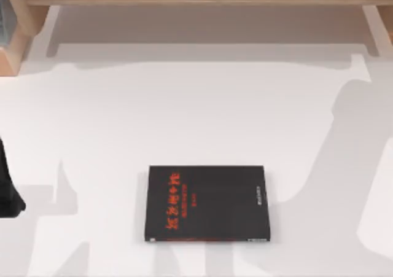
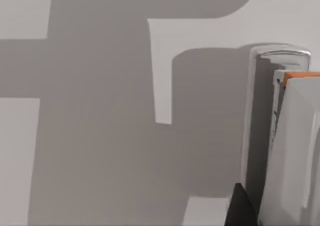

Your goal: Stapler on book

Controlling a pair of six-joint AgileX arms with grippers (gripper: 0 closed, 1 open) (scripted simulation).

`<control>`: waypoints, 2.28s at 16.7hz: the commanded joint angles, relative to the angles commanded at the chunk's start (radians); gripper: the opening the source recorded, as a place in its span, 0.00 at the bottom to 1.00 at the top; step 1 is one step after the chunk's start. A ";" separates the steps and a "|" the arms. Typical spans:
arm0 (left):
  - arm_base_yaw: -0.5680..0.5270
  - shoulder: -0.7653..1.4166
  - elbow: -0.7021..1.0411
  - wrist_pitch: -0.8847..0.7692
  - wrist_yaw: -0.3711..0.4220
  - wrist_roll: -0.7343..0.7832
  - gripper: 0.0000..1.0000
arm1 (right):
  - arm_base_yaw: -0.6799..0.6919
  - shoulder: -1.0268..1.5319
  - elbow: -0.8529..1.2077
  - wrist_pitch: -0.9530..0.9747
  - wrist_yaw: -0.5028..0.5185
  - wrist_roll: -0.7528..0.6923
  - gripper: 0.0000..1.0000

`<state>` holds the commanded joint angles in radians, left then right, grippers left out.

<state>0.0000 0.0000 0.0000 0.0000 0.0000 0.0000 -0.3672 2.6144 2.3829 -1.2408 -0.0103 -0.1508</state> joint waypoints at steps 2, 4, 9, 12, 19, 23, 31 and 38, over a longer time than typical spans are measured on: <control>0.000 0.000 0.000 0.000 0.000 0.000 1.00 | -0.002 -0.009 0.000 -0.004 0.000 0.004 0.00; 0.000 0.000 0.000 0.000 0.000 0.000 1.00 | -0.012 -0.049 -0.012 -0.019 -0.001 0.022 0.00; 0.000 0.000 0.000 0.000 0.000 0.000 1.00 | 0.000 -0.240 -0.078 -0.036 0.000 0.143 0.00; 0.000 0.000 0.000 0.000 0.000 0.000 1.00 | 0.061 -0.370 -0.139 -0.044 0.010 0.258 0.00; 0.000 0.000 0.000 0.000 0.000 0.000 1.00 | 0.352 -0.568 -0.359 -0.069 0.050 0.568 0.00; 0.000 0.000 0.000 0.000 0.000 0.000 1.00 | 0.601 -0.592 -0.478 -0.035 0.069 0.731 0.00; 0.000 0.000 0.000 0.000 0.000 0.000 1.00 | 1.082 -0.541 -0.642 0.091 0.092 0.965 0.00; 0.000 0.000 0.000 0.000 0.000 0.000 1.00 | 1.234 -0.508 -0.681 0.144 0.094 1.029 0.00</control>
<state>0.0000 0.0000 0.0000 0.0000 0.0000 0.0000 0.8664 2.1068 1.7014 -1.0963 0.0838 0.8786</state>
